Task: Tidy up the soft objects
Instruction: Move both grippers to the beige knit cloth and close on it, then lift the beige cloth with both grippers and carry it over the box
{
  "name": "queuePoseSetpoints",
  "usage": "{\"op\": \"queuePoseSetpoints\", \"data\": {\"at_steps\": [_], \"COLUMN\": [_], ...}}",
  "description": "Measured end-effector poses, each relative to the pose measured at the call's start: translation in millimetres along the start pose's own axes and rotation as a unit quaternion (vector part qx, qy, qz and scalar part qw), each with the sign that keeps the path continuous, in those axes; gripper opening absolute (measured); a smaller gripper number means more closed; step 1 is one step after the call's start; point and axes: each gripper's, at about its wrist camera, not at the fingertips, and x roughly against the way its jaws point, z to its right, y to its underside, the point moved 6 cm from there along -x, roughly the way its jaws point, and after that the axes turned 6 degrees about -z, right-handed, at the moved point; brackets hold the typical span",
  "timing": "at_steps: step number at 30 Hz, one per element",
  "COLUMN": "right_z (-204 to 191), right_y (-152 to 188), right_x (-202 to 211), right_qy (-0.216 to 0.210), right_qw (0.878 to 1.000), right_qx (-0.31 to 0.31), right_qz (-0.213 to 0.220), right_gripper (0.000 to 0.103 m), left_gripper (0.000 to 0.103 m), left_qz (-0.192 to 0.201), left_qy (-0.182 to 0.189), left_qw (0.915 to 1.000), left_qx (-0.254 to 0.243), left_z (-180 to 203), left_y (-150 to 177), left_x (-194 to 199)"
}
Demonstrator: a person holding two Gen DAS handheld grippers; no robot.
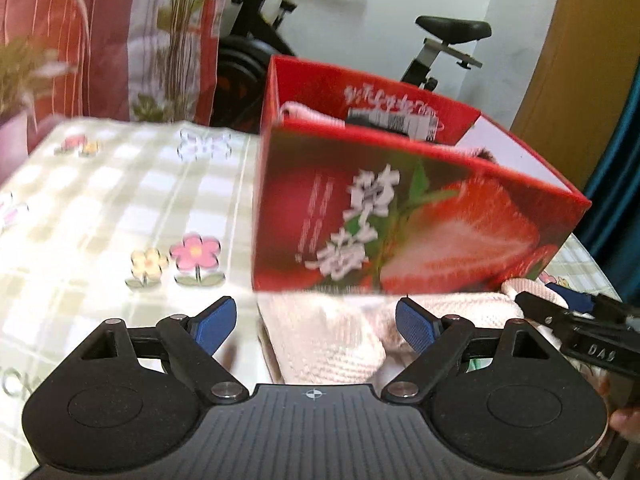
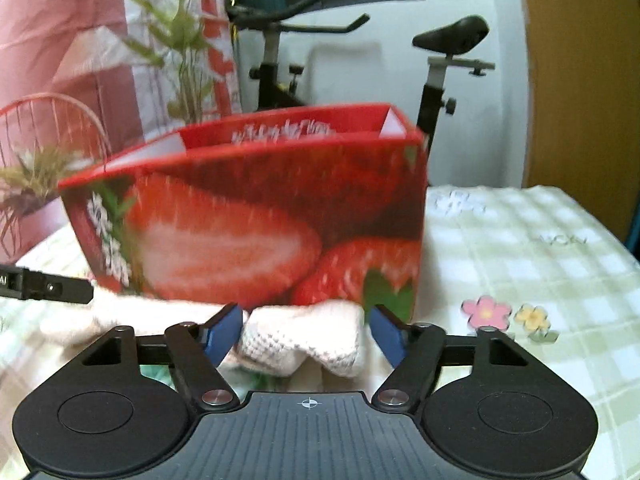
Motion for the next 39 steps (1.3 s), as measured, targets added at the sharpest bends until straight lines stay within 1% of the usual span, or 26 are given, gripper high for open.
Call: {"op": "queuePoseSetpoints", "data": {"at_steps": [1,3,6,9,10,11,12,13,14,17,23,25,27,29,31,34,39], "right_z": [-0.9,-1.7,-3.5,-5.2,-6.5,-5.8,-6.4,-6.4,-5.9,-4.7,-3.7,-3.4,-3.6,-6.0,-13.5,-23.5,-27.5], "right_y": [1.5,3.5,7.9,7.0,6.9,7.2,7.8,8.9,6.9,6.9,6.4,6.8,6.9,6.9,8.3,9.8,9.8], "right_x": [0.6,1.4,2.1,3.5,4.2,4.8,5.2,6.0,6.0,7.5,7.3,7.4,7.8,9.9,12.3,14.5,18.6], "right_qy": [-0.003,-0.009,-0.019,-0.023,-0.026,-0.028,-0.031,-0.035,-0.039,-0.05,-0.057,-0.059,-0.059,-0.051,-0.036,-0.016,-0.004], "right_qw": [1.0,1.0,1.0,1.0,1.0,0.999,0.999,0.999,0.999,0.999,0.998,0.998,0.998,0.998,0.998,0.996,0.995], "right_qx": [-0.001,-0.003,0.001,0.012,0.017,0.019,0.02,0.02,0.02,0.016,0.013,0.012,0.014,0.023,0.049,0.081,0.094], "right_qz": [0.002,0.003,0.002,0.004,0.005,0.005,0.006,0.007,0.007,0.009,0.009,0.009,0.011,0.018,0.025,0.034,0.043], "right_gripper": [0.065,0.061,0.055,0.05,0.049,0.047,0.045,0.044,0.043,0.041,0.039,0.038,0.034,0.031,0.027,0.025,0.023], "left_gripper": [0.087,0.084,0.077,0.063,0.056,0.049,0.045,0.038,0.036,0.035,0.035,0.035,0.034,0.024,0.022,0.021,0.02], "left_qz": [-0.003,-0.006,-0.011,-0.003,-0.001,0.001,0.003,0.004,0.005,0.014,0.025,0.026,0.025,0.02,0.019,0.03,0.049], "left_qy": [0.003,0.011,0.026,0.048,0.054,0.055,0.052,0.047,0.041,0.047,0.042,0.043,0.046,0.047,0.05,0.043,0.042], "left_qw": [1.0,0.9999,0.9993,0.9979,0.9975,0.9975,0.9979,0.9984,0.9988,0.9983,0.9987,0.9986,0.9984,0.9983,0.9982,0.9985,0.9979], "left_qx": [0.003,0.01,0.022,0.042,0.046,0.045,0.038,0.032,0.026,0.032,0.017,0.016,0.021,0.026,0.027,0.015,-0.001], "left_z": [0.0,0.4,0.1,-2.8,-2.6,-2.0,-1.2,-0.6,-1.3,-2.9,0.6,0.4,-1.1,-3.3,-3.1,1.6,12.0], "left_y": [2.8,8.1,17.7,25.5,27.2,29.6,32.1,34.3,36.4,40.1,43.1,44.1,43.2,42.7,42.9,43.6,43.4], "left_x": [-1.7,-5.1,-9.5,-8.9,-7.7,-6.6,-5.7,-5.3,-4.6,-3.2,-4.0,-3.9,-4.0,-3.2,-0.8,6.9,23.5]}}
